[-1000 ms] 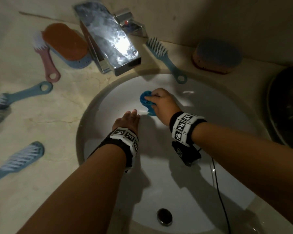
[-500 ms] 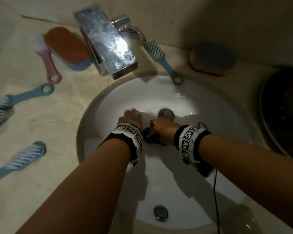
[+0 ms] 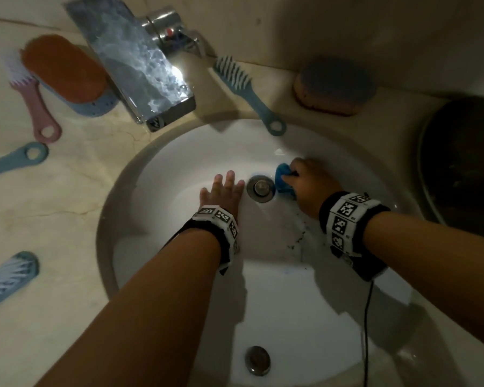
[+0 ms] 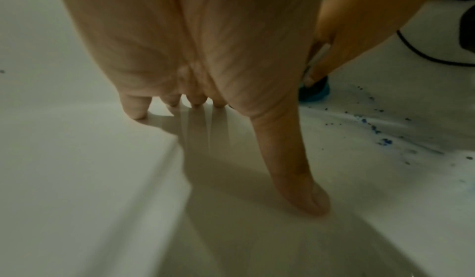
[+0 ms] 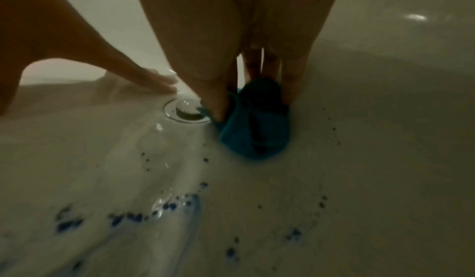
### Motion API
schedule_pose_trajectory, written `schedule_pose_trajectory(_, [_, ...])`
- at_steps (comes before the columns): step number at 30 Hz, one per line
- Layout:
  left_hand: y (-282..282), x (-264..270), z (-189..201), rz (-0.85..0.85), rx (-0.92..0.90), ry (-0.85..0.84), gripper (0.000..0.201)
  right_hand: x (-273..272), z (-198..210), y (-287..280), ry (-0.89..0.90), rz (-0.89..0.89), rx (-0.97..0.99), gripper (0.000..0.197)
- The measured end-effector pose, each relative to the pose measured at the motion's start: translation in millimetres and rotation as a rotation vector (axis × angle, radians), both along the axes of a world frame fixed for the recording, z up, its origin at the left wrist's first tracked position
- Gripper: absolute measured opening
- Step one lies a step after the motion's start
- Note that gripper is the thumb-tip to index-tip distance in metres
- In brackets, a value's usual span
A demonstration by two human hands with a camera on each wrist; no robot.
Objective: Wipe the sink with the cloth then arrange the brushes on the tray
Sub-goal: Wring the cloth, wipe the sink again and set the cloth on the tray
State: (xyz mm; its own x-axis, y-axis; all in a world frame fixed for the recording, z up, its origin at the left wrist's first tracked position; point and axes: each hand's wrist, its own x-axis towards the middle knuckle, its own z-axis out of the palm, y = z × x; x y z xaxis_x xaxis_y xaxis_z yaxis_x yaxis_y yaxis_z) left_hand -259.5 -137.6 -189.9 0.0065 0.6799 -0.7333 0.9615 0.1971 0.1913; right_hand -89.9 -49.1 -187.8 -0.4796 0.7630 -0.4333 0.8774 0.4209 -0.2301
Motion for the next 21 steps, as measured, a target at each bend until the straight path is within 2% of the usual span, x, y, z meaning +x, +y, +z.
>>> schedule_pose_trajectory(2, [1, 1, -1, 0.011, 0.022, 0.008, 0.094, 2, -2, -2, -0.188, 0.150, 0.010, 0.044])
schedule_pose_trajectory(3, [2, 2, -2, 0.015, 0.028, 0.013, 0.092, 2, 0, -5, -0.231, 0.169, -0.005, 0.049])
schedule_pose_trajectory(7, [3, 3, -5, 0.021, 0.027, 0.014, 0.093, 2, -3, -15, -0.282, 0.168, -0.102, 0.052])
schedule_pose_trajectory(12, [3, 2, -3, 0.018, 0.017, 0.004, 0.090, 6, -1, -14, -0.214, 0.078, -0.195, 0.042])
schedule_pose_trajectory(15, [4, 2, -4, 0.021, 0.013, -0.002, 0.096, 11, 1, -12, -0.158, 0.128, -0.089, 0.051])
schedule_pose_trajectory(21, [7, 5, -7, 0.017, -0.015, 0.018, 0.110, 13, 8, -29, -0.031, 0.186, -0.169, 0.048])
